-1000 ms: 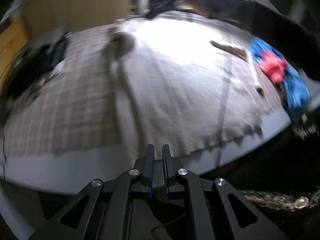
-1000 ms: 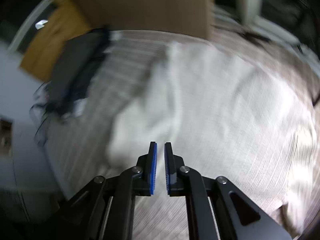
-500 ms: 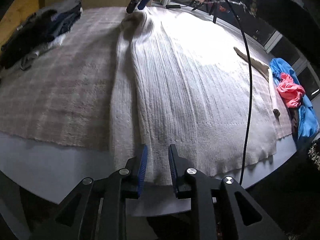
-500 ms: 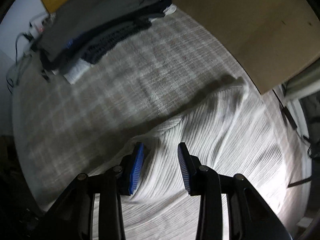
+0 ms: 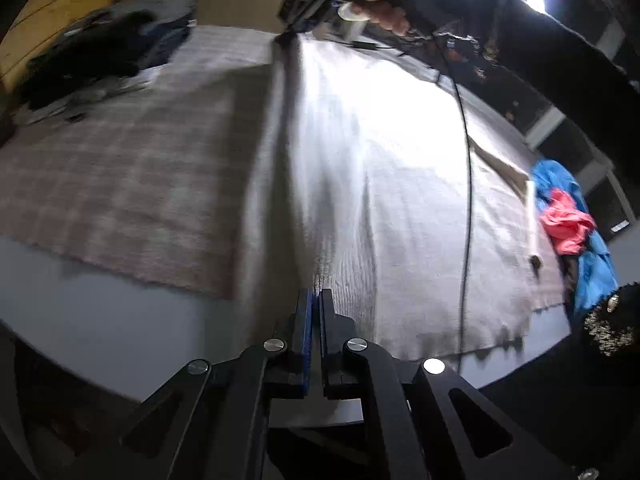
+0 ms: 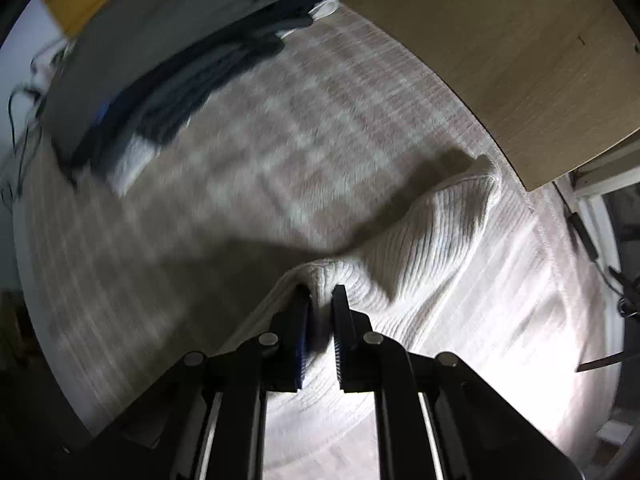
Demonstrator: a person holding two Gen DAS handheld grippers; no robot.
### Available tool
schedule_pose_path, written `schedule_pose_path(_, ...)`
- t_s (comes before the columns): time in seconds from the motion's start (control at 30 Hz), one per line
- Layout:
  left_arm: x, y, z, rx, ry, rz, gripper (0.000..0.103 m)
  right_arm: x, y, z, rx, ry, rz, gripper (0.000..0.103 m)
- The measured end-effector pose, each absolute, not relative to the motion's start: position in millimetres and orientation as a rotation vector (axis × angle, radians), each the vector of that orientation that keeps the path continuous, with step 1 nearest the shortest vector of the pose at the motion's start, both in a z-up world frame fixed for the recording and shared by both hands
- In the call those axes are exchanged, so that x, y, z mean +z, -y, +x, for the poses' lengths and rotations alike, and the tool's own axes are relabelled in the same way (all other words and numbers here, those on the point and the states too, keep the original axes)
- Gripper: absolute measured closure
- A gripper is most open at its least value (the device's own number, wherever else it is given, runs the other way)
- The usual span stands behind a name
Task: Fold clothes
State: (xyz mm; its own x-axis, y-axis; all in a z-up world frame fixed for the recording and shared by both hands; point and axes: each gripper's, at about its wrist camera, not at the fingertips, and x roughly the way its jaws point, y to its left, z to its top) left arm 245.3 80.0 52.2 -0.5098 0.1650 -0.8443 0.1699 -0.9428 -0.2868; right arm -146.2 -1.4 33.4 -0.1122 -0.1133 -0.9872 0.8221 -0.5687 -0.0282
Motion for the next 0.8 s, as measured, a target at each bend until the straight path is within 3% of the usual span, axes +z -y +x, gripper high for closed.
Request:
schedule_pose_path(0.2, 42.1, -78.9, 253.5, -2.618, -0.497, 1.553, 0.100, 0.7, 20.0, -139.6, -1.811, -0.862, 1.461, 0.091)
schedule_pose_path(0.4, 51.5, -74.8, 255.5, -2.569, -0.552, 1.567, 0.095, 34.7, 11.9, -129.1, -1.738, -0.855, 1.380, 0.081)
schedule_pose_path(0.5, 78.2, -72.5, 263.5, -2.615, -0.534, 1.493, 0.096, 93.7, -19.9, -134.2, -1.765, -0.619, 1.315, 0.073)
schedule_pose_path(0.6, 93.5, -79.5, 261.9, -2.656, -0.467, 1.456, 0.093, 156.5, -65.3, -134.9, -1.801, -0.316, 1.270, 0.073)
schedule_pose_path(0.8, 85.1, -108.0, 235.6, -2.732, -0.385, 1.533, 0.088, 205.1, -218.8, -118.5, -1.997, -0.016, 1.180, 0.073)
